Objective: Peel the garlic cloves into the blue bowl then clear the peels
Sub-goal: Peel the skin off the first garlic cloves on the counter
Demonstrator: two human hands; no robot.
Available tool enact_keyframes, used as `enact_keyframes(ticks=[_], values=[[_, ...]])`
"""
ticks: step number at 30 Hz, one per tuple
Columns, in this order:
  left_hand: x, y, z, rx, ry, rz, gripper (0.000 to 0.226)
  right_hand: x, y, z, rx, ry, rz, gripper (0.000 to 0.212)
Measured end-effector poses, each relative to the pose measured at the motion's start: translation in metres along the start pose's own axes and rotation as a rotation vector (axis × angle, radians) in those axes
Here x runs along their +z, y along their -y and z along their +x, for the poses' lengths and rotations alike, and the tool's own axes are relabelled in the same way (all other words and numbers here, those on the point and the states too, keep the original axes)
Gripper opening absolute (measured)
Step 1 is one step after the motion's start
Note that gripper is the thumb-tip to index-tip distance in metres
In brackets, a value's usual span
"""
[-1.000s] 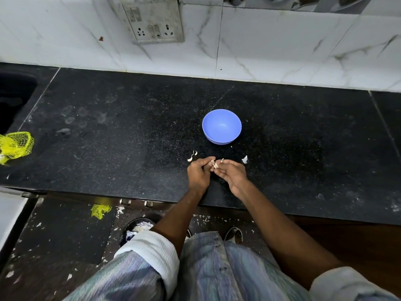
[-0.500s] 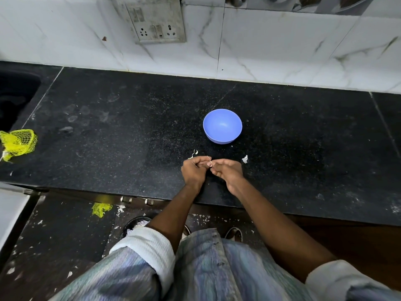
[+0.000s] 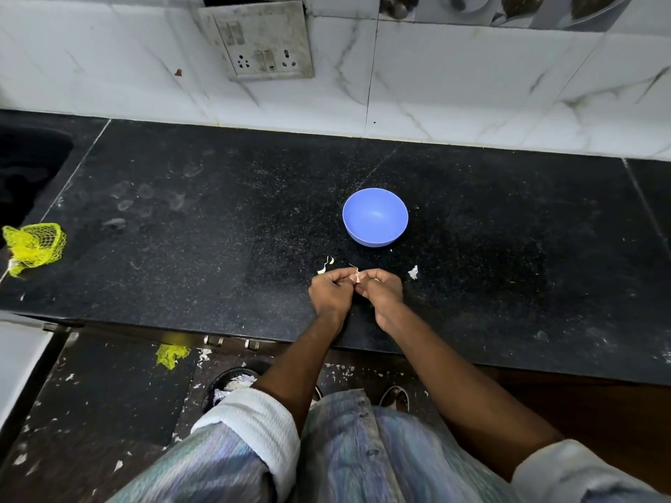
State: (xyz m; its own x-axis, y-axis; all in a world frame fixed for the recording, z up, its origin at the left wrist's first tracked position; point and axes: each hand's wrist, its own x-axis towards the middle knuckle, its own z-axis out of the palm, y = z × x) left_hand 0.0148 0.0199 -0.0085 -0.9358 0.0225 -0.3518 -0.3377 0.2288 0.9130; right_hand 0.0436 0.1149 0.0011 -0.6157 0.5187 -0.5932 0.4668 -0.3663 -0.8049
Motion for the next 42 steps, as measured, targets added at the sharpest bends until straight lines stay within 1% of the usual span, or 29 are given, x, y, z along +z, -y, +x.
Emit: enact_keyframes(ticks=[3, 7, 12, 14, 16, 18, 21, 24, 27, 30, 32, 33, 35, 37, 42], values=[[0.003, 0.001, 0.0, -0.034, -0.016, -0.011, 0.018, 0.003, -0.001, 0.0, 0.006, -0.048, 0.022, 0.01], [0.006, 0.001, 0.001, -0.122, -0.016, -0.131, 0.021, 0.005, 0.0, 0.0, 0.028, -0.07, 0.083, 0.014], [0.007, 0.002, 0.003, -0.197, 0.077, -0.265, 0.025, 0.005, 0.003, -0.001, 0.045, -0.042, 0.144, 0.011], [0.006, 0.001, 0.005, -0.227, 0.109, -0.318, 0.02, 0.004, 0.004, -0.003, 0.046, -0.041, 0.163, 0.01], [0.005, 0.0, 0.006, -0.201, 0.12, -0.328, 0.011, 0.004, 0.006, -0.005, 0.05, -0.029, 0.189, 0.01], [0.004, -0.004, 0.004, -0.169, 0.101, -0.317, 0.015, 0.005, 0.007, -0.007, 0.059, -0.023, 0.213, 0.012], [0.004, -0.006, 0.004, -0.181, 0.06, -0.307, 0.015, 0.009, 0.008, -0.009, 0.067, -0.042, 0.251, 0.02], [0.002, -0.006, 0.007, -0.156, 0.055, -0.242, 0.014, 0.009, 0.007, -0.009, 0.09, -0.044, 0.308, 0.015], [0.003, -0.006, 0.009, -0.084, 0.038, -0.119, 0.016, 0.009, 0.007, -0.007, 0.113, -0.044, 0.331, 0.012], [0.003, -0.006, 0.012, -0.071, 0.051, -0.043, 0.025, 0.012, 0.01, -0.006, 0.091, -0.044, 0.304, 0.012], [0.0, -0.007, 0.014, -0.067, 0.046, -0.019, 0.032, 0.014, 0.011, -0.004, 0.068, -0.04, 0.242, 0.011], [-0.004, -0.007, 0.015, -0.038, 0.024, 0.016, 0.034, 0.015, 0.011, -0.003, 0.064, -0.051, 0.201, 0.012], [-0.015, -0.007, 0.018, 0.093, -0.024, 0.147, 0.039, 0.015, 0.012, 0.002, 0.082, -0.083, 0.152, 0.013], [-0.024, -0.003, 0.023, 0.215, -0.006, 0.255, 0.046, 0.014, 0.014, 0.007, 0.116, -0.091, 0.146, 0.015], [-0.033, 0.002, 0.03, 0.291, 0.104, 0.327, 0.056, 0.008, 0.013, 0.009, 0.135, -0.067, 0.095, 0.018]])
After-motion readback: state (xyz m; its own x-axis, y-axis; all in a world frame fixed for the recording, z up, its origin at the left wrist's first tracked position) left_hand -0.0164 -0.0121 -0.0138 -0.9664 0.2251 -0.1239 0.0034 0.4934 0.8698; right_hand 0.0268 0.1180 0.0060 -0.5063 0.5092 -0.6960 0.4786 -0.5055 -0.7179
